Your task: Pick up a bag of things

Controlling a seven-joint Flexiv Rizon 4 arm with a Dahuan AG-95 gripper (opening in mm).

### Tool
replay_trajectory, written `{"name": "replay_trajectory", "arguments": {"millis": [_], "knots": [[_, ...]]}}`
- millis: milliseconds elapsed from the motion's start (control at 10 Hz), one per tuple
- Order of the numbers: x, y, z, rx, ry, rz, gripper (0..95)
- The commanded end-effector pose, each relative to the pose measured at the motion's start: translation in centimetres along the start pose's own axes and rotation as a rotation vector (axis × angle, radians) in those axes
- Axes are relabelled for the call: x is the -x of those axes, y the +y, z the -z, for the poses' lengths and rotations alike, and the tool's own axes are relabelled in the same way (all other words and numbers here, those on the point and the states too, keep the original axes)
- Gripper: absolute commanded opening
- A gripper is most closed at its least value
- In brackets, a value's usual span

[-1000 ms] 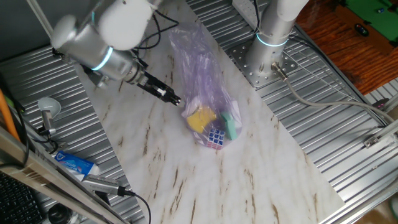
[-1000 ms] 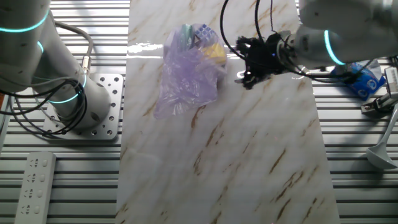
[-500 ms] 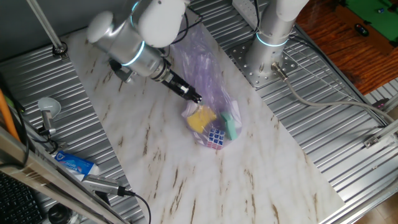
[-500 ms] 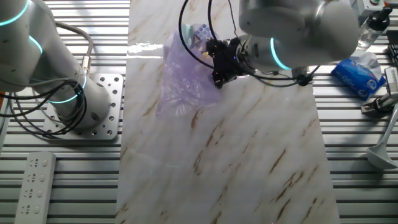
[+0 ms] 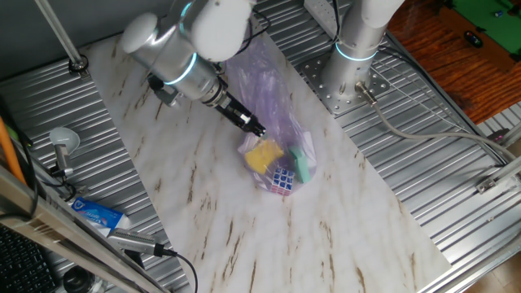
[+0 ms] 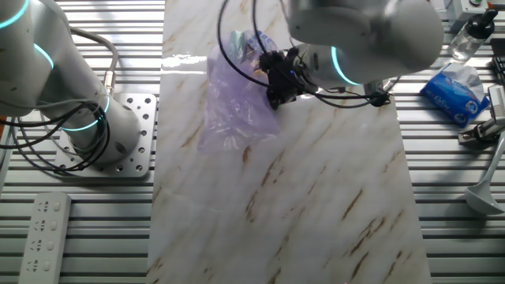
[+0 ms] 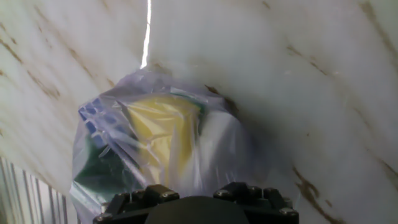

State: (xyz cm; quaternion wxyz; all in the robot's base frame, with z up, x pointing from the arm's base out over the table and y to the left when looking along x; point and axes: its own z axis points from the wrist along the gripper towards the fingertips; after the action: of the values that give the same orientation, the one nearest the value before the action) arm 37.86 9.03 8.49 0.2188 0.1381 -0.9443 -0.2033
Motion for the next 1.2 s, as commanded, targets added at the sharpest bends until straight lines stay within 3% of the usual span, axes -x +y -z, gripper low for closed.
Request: {"name": "replay_trajectory", "arguments": {"millis": [100,500,700,900,1000,1100,1200], "knots": [[0.4,-0.1,0.0,0.003,0.005,0.006,0.0],[0.5,0.0,0.2,-0.002,0.011,-0.003,0.0],[1.0,0.3,1.1,-0.009,0.016,-0.013,0.0],[1.3,0.5,3.3,0.006,0.042,-0.004,0.0],[1.4,0.6,4.3,0.011,0.042,-0.006,0.0],[1.5,0.7,5.9,0.039,0.037,-0.002,0.0],[1.5,0.8,6.4,0.048,0.035,0.000,0.0]]}}
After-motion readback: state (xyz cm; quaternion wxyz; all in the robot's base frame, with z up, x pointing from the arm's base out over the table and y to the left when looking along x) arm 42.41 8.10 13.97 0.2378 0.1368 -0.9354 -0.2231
